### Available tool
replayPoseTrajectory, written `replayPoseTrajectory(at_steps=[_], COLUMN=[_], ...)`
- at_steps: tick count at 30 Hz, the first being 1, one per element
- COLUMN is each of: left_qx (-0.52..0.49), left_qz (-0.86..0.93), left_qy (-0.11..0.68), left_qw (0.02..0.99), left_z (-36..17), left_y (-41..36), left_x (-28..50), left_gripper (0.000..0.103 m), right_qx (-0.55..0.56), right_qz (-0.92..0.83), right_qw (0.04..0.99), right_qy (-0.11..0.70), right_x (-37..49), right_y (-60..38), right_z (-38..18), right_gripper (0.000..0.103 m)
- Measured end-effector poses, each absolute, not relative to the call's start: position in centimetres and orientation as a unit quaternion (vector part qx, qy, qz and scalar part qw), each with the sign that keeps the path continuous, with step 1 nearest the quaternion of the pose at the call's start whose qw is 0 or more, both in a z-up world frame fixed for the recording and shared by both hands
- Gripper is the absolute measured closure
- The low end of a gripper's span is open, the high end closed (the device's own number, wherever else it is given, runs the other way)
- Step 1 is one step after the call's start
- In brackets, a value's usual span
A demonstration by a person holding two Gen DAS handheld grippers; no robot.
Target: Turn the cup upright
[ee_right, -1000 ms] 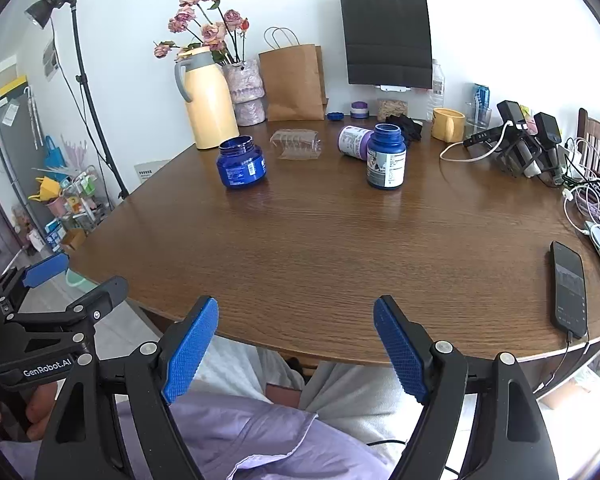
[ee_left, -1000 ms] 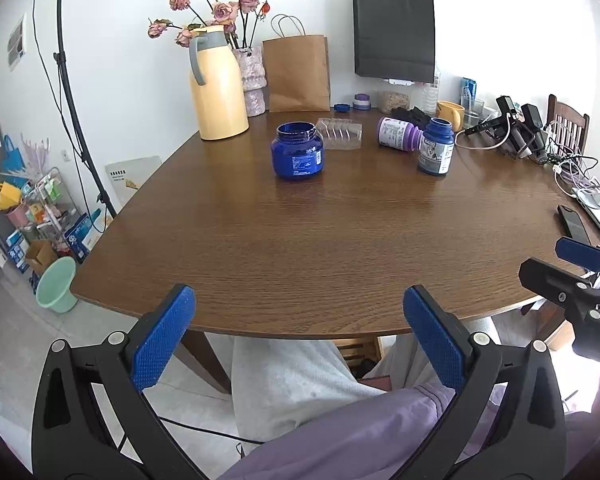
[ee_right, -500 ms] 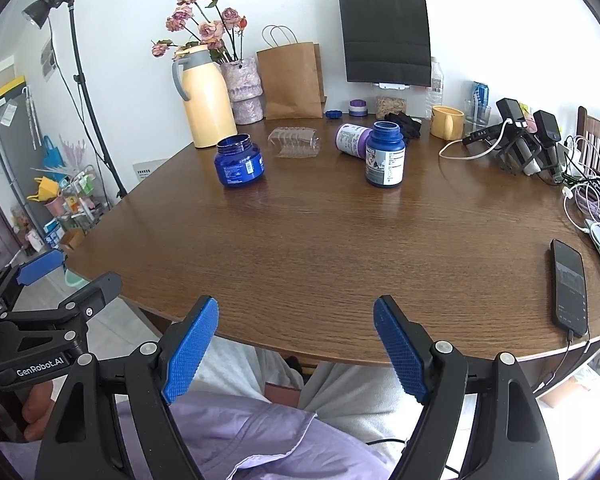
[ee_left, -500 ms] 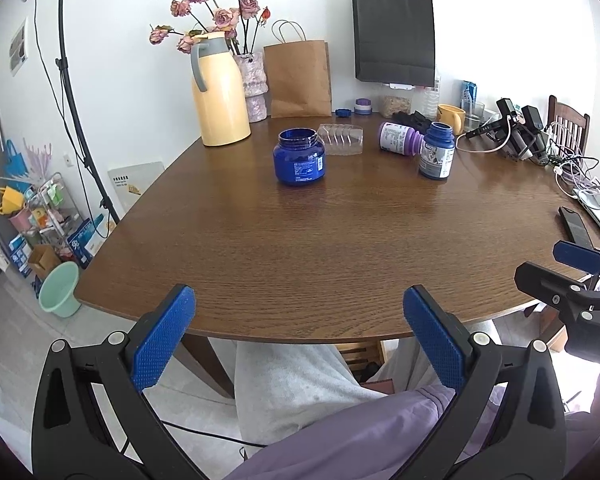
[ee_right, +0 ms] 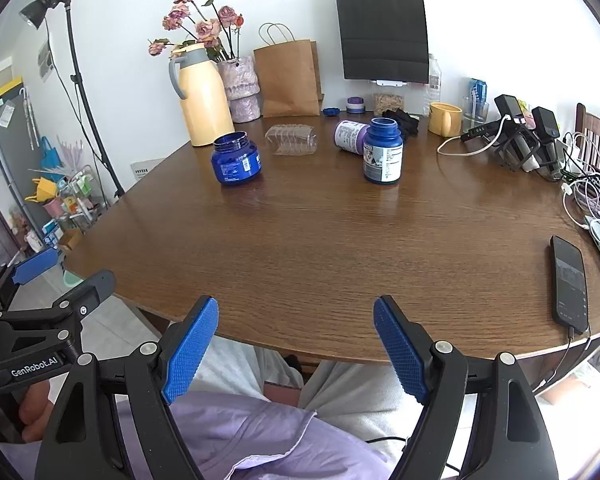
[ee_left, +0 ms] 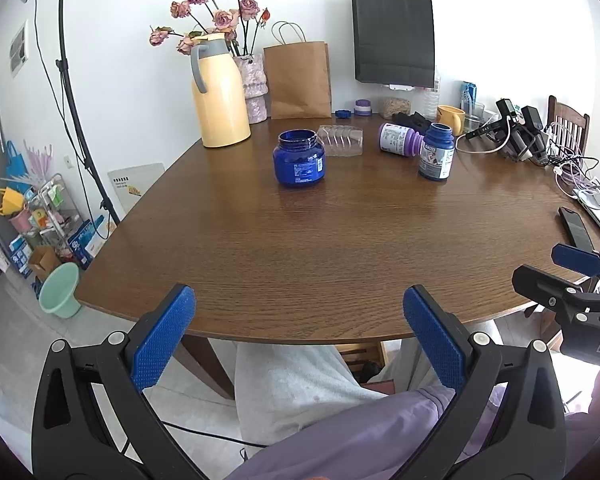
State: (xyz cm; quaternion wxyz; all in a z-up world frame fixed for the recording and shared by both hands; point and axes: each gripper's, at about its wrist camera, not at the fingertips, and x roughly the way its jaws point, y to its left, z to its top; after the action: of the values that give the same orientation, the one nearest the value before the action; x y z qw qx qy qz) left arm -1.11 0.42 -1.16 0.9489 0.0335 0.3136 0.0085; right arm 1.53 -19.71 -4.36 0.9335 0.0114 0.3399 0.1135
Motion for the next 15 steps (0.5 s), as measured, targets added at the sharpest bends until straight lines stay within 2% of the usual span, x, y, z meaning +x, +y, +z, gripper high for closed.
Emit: replayPoseTrajectory(at_steps=[15], left_qx=[0.033], left_qz=[0.008], left_qy=[0.316], left_qw=[0.948], left_z=[-1.27], left_y=[0.36], left_x=[-1.13], left_gripper=[0.0], right_qx=[0.012], right_qz=[0.113], right_qw=[0.933], right_qy=[0.341], right_x=[1.56], right_y=[-19.7], right_z=[-4.43], right_gripper=[0.02])
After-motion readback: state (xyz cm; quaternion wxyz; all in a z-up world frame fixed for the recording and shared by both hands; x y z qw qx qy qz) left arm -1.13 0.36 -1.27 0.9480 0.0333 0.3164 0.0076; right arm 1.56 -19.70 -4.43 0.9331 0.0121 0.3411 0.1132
